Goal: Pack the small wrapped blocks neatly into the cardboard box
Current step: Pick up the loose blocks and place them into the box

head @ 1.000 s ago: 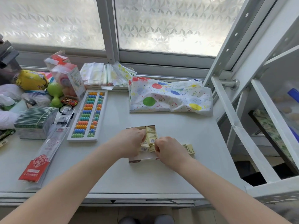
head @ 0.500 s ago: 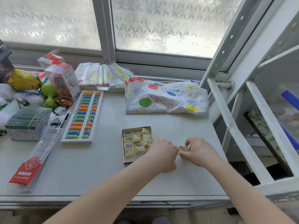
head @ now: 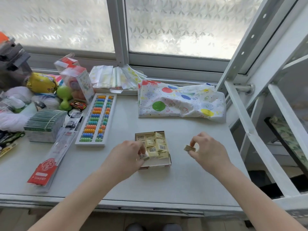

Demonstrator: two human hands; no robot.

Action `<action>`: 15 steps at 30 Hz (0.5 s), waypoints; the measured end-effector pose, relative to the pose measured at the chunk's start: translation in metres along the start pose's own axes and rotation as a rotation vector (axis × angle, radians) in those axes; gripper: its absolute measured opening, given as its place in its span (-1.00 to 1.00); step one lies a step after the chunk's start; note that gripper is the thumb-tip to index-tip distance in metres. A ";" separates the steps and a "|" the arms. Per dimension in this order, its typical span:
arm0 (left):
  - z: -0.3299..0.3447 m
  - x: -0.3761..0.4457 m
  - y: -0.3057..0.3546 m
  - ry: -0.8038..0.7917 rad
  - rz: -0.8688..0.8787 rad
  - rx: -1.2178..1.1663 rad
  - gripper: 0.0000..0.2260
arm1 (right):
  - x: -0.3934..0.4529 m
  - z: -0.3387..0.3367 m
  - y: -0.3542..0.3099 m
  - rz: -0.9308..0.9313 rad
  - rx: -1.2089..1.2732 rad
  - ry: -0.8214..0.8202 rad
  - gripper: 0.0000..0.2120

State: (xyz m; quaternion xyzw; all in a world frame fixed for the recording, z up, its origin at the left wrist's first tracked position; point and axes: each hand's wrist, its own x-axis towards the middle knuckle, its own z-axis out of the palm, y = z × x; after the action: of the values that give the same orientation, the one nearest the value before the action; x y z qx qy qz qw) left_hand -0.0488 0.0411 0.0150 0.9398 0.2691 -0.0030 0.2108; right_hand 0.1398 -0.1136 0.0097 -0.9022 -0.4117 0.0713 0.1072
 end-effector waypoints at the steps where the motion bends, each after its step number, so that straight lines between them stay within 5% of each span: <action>1: 0.002 -0.004 -0.004 -0.022 -0.005 0.003 -0.90 | 0.001 -0.001 -0.013 -0.073 0.110 -0.005 -0.85; 3: 0.007 -0.007 -0.005 -0.023 0.000 0.014 -0.91 | 0.001 0.001 -0.043 -0.232 0.256 -0.104 -0.90; 6: 0.009 -0.004 -0.004 -0.019 0.007 0.028 -0.88 | 0.001 0.015 -0.072 -0.366 0.159 -0.254 -0.84; 15: 0.001 0.006 -0.006 -0.093 0.078 0.030 -0.89 | -0.003 0.026 -0.069 -0.352 0.088 -0.341 -0.77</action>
State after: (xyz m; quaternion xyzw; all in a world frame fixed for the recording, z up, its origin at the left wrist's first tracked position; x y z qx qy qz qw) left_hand -0.0470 0.0482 0.0110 0.9514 0.2221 -0.0425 0.2091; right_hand 0.0822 -0.0688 0.0021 -0.7858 -0.5713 0.2207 0.0861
